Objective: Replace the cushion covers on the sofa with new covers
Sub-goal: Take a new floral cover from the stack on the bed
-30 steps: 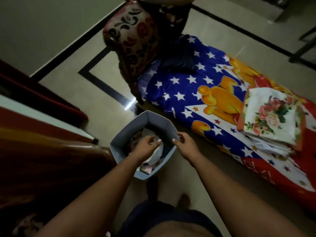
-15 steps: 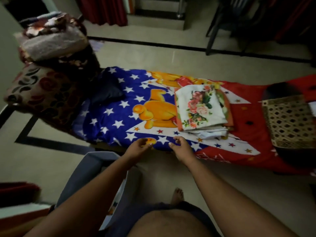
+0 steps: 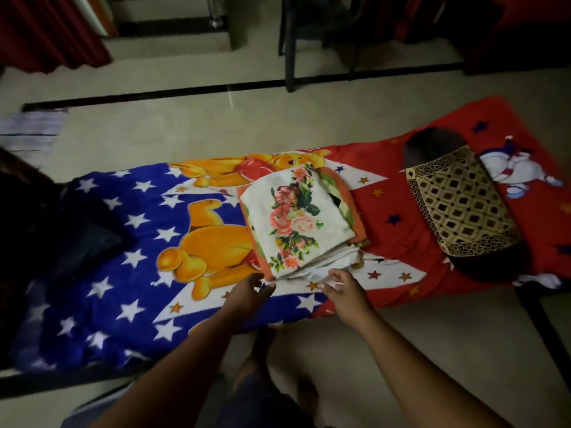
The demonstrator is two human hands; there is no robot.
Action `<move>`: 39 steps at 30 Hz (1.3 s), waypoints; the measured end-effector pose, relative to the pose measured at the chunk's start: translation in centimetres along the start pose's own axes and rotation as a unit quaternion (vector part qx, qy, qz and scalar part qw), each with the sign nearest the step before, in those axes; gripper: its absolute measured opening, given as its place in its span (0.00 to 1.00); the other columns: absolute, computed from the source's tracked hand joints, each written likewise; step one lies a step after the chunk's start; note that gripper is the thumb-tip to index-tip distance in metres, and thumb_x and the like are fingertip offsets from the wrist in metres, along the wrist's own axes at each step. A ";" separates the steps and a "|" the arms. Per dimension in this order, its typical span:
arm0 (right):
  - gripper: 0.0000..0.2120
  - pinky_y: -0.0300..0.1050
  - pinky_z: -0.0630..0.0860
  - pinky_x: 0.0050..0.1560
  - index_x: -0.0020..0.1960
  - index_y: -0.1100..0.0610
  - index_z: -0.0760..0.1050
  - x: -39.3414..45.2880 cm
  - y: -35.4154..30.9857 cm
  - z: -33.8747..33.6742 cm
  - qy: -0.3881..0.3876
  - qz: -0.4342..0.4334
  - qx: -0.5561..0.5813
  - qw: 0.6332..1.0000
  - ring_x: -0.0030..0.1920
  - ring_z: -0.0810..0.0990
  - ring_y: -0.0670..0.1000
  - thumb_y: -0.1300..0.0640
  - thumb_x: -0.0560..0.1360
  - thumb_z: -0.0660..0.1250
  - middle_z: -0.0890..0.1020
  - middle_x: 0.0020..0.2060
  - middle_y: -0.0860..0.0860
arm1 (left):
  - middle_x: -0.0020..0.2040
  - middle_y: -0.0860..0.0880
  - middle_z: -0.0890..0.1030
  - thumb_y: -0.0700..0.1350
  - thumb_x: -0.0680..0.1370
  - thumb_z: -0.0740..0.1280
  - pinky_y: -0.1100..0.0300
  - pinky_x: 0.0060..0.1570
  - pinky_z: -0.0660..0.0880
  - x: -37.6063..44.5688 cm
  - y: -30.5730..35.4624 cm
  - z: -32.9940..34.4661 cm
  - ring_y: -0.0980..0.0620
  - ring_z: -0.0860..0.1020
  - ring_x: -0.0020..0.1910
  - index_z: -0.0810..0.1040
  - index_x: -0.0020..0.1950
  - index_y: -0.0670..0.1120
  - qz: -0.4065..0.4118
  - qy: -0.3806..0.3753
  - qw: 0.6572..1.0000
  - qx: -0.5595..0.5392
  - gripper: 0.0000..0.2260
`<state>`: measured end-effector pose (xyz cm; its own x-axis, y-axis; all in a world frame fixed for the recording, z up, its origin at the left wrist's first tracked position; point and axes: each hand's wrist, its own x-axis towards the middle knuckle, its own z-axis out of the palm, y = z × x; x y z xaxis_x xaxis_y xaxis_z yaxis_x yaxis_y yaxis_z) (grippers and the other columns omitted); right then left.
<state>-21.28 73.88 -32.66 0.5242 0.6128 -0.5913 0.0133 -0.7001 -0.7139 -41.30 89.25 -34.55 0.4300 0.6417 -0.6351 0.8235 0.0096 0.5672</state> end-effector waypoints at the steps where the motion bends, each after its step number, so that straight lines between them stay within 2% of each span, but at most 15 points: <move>1: 0.17 0.48 0.76 0.58 0.65 0.47 0.72 1.2 -0.1 -0.4 0.006 0.007 -0.007 1.000 0.61 0.77 0.51 0.51 0.78 0.71 0.76 0.63 0.49 | 0.67 0.45 0.79 0.60 0.79 0.69 0.54 0.57 0.76 2.0 0.2 0.2 0.46 0.78 0.64 0.72 0.74 0.46 -0.005 -0.009 1.000 -0.005 0.28; 6: 0.16 0.42 0.75 0.54 0.64 0.44 0.73 9.9 0.5 -0.4 0.025 0.064 0.008 0.998 0.62 0.77 0.48 0.50 0.78 0.71 0.78 0.63 0.49 | 0.68 0.41 0.78 0.60 0.78 0.71 0.50 0.57 0.79 14.3 0.2 2.1 0.44 0.82 0.57 0.68 0.76 0.45 -0.067 -0.074 0.994 -0.040 0.32; 9: 0.18 0.40 0.73 0.54 0.67 0.49 0.72 14.8 2.0 1.4 0.025 0.111 0.006 0.993 0.62 0.76 0.48 0.50 0.79 0.71 0.77 0.64 0.51 | 0.63 0.43 0.80 0.54 0.80 0.70 0.57 0.42 0.79 20.1 0.1 3.2 0.50 0.81 0.46 0.68 0.75 0.45 -0.094 -0.084 0.990 -0.063 0.28; 10: 0.19 0.42 0.73 0.56 0.68 0.50 0.72 16.1 2.6 2.0 0.024 0.123 -0.002 0.992 0.63 0.76 0.48 0.50 0.79 0.71 0.77 0.65 0.51 | 0.59 0.45 0.80 0.53 0.80 0.71 0.55 0.40 0.80 22.1 -0.4 3.7 0.50 0.81 0.44 0.68 0.74 0.47 -0.101 -0.086 0.988 -0.082 0.26; 12: 0.21 0.46 0.75 0.61 0.69 0.51 0.71 18.3 3.3 3.0 0.010 0.137 -0.009 0.991 0.66 0.75 0.50 0.50 0.79 0.71 0.76 0.66 0.51 | 0.59 0.47 0.82 0.52 0.77 0.74 0.50 0.46 0.84 25.3 -1.5 4.5 0.44 0.83 0.50 0.69 0.72 0.50 -0.118 -0.083 0.979 -0.142 0.27; 13: 0.22 0.49 0.75 0.64 0.70 0.52 0.71 19.4 3.5 3.4 0.000 0.145 -0.011 0.989 0.67 0.74 0.51 0.50 0.79 0.71 0.76 0.67 0.51 | 0.58 0.46 0.82 0.52 0.77 0.75 0.52 0.45 0.84 27.1 -2.5 5.0 0.45 0.83 0.51 0.70 0.71 0.50 -0.129 -0.079 0.975 -0.160 0.26; 15: 0.23 0.53 0.73 0.67 0.72 0.54 0.70 21.0 3.7 4.1 -0.012 0.161 -0.011 0.987 0.69 0.73 0.52 0.50 0.80 0.70 0.74 0.68 0.51 | 0.53 0.45 0.82 0.51 0.78 0.73 0.63 0.32 0.78 28.9 -2.6 5.4 0.51 0.81 0.42 0.72 0.67 0.47 -0.173 -0.080 0.964 -0.185 0.20; 16: 0.24 0.53 0.73 0.67 0.72 0.54 0.70 21.5 3.6 4.4 -0.011 0.161 -0.012 0.987 0.69 0.73 0.53 0.50 0.80 0.70 0.74 0.69 0.51 | 0.52 0.45 0.82 0.52 0.79 0.72 0.64 0.30 0.76 29.5 -2.2 5.6 0.52 0.79 0.40 0.72 0.64 0.46 -0.203 -0.081 0.956 -0.196 0.18; 20: 0.23 0.50 0.73 0.65 0.72 0.51 0.70 22.6 3.3 4.8 -0.002 0.163 -0.014 0.987 0.67 0.73 0.52 0.49 0.79 0.70 0.74 0.69 0.51 | 0.48 0.47 0.80 0.50 0.81 0.70 0.58 0.37 0.70 31.0 -1.4 5.8 0.51 0.77 0.43 0.77 0.56 0.44 -0.271 -0.071 0.933 -0.226 0.10; 23: 0.22 0.50 0.73 0.65 0.71 0.50 0.70 22.3 2.8 4.2 0.006 0.163 -0.014 0.986 0.66 0.74 0.51 0.49 0.80 0.70 0.74 0.68 0.50 | 0.47 0.47 0.80 0.49 0.82 0.68 0.56 0.41 0.72 31.2 -1.2 5.5 0.51 0.76 0.44 0.78 0.50 0.45 -0.292 -0.072 0.925 -0.232 0.07; 26: 0.22 0.49 0.73 0.65 0.71 0.50 0.71 21.6 2.5 3.8 0.020 0.163 -0.002 0.986 0.64 0.73 0.49 0.48 0.79 0.70 0.75 0.66 0.48 | 0.50 0.45 0.82 0.50 0.81 0.69 0.50 0.50 0.76 32.1 -0.9 4.9 0.46 0.79 0.49 0.79 0.50 0.46 -0.281 -0.076 0.932 -0.217 0.07; 28: 0.22 0.48 0.73 0.63 0.70 0.50 0.72 21.2 2.8 3.7 0.028 0.167 0.003 0.986 0.64 0.74 0.49 0.48 0.79 0.70 0.75 0.65 0.48 | 0.56 0.43 0.82 0.47 0.79 0.72 0.52 0.47 0.77 32.7 -0.3 4.7 0.46 0.80 0.49 0.79 0.56 0.43 -0.282 -0.062 0.927 -0.241 0.11; 31: 0.21 0.46 0.73 0.61 0.69 0.50 0.72 20.8 3.7 3.9 0.028 0.175 -0.002 0.984 0.64 0.75 0.50 0.47 0.79 0.70 0.75 0.63 0.47 | 0.60 0.43 0.80 0.43 0.74 0.77 0.54 0.45 0.77 32.9 -0.1 5.0 0.45 0.79 0.52 0.73 0.67 0.39 -0.296 0.014 0.914 -0.279 0.25; 36: 0.24 0.46 0.72 0.62 0.71 0.52 0.71 19.9 3.5 4.1 0.035 0.165 -0.020 0.986 0.67 0.74 0.52 0.48 0.78 0.71 0.74 0.66 0.51 | 0.50 0.47 0.82 0.45 0.78 0.73 0.62 0.36 0.76 30.6 2.5 4.7 0.50 0.80 0.44 0.77 0.60 0.40 -0.235 0.041 0.936 -0.260 0.14; 39: 0.35 0.44 0.70 0.65 0.76 0.52 0.65 18.4 1.7 3.6 0.031 0.108 -0.049 0.992 0.71 0.70 0.52 0.45 0.75 0.75 0.71 0.72 0.52 | 0.53 0.44 0.85 0.46 0.77 0.74 0.46 0.49 0.83 27.3 6.3 3.8 0.45 0.84 0.48 0.79 0.58 0.44 -0.192 -0.027 0.928 -0.319 0.12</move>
<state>-14.70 85.29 -46.10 0.5752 0.4229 -0.7002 -0.0233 -0.8471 -0.5309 -22.98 103.92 -50.28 0.1831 0.4584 -0.8697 0.5397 0.6925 0.4787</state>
